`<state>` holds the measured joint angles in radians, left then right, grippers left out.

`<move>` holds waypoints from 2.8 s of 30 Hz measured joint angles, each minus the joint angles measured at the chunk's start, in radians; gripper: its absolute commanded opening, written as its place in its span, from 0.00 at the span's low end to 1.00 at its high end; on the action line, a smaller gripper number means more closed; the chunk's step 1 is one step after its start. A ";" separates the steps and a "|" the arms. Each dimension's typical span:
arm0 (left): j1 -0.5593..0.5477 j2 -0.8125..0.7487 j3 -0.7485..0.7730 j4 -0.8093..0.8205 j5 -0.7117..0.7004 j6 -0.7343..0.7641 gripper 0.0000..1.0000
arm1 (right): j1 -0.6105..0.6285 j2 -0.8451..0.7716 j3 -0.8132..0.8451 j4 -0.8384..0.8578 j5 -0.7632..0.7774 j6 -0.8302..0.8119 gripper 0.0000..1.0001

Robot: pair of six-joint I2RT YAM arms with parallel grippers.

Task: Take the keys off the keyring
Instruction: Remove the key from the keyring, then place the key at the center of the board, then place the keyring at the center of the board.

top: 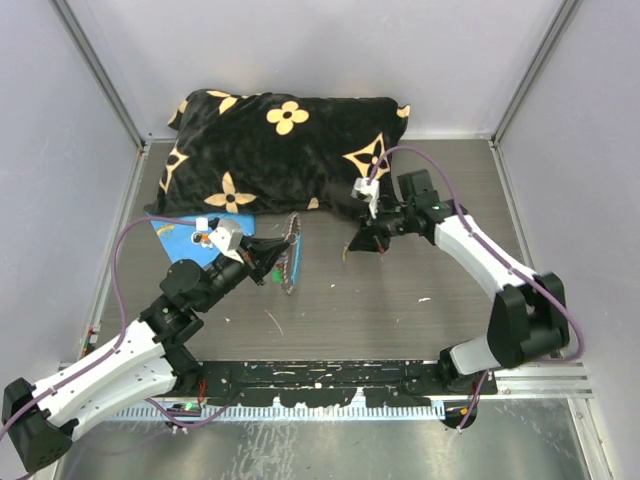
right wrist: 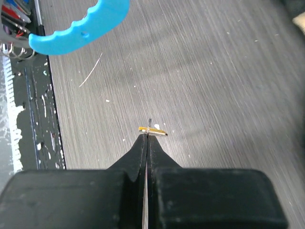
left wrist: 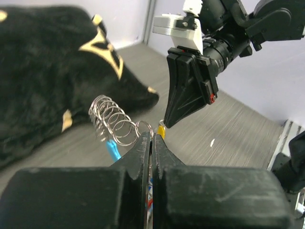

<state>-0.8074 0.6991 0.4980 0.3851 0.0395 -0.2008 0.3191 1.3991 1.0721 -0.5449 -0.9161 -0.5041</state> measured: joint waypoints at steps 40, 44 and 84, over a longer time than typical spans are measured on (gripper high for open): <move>0.005 0.175 0.089 -0.447 0.017 -0.306 0.00 | -0.189 -0.182 -0.010 0.357 -0.224 0.224 0.63; 0.005 0.278 0.187 -0.491 0.034 -0.368 0.00 | -0.219 -0.181 -0.063 0.341 -0.279 0.217 0.63; 0.086 0.182 0.394 -0.357 -0.024 -0.319 0.98 | -0.439 -0.272 0.091 0.119 -0.209 0.098 0.85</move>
<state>-0.7216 0.8814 0.8917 0.0277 0.0154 -0.5198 -0.1200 1.1267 1.1633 -0.4255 -1.1248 -0.4061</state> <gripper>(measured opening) 0.982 0.718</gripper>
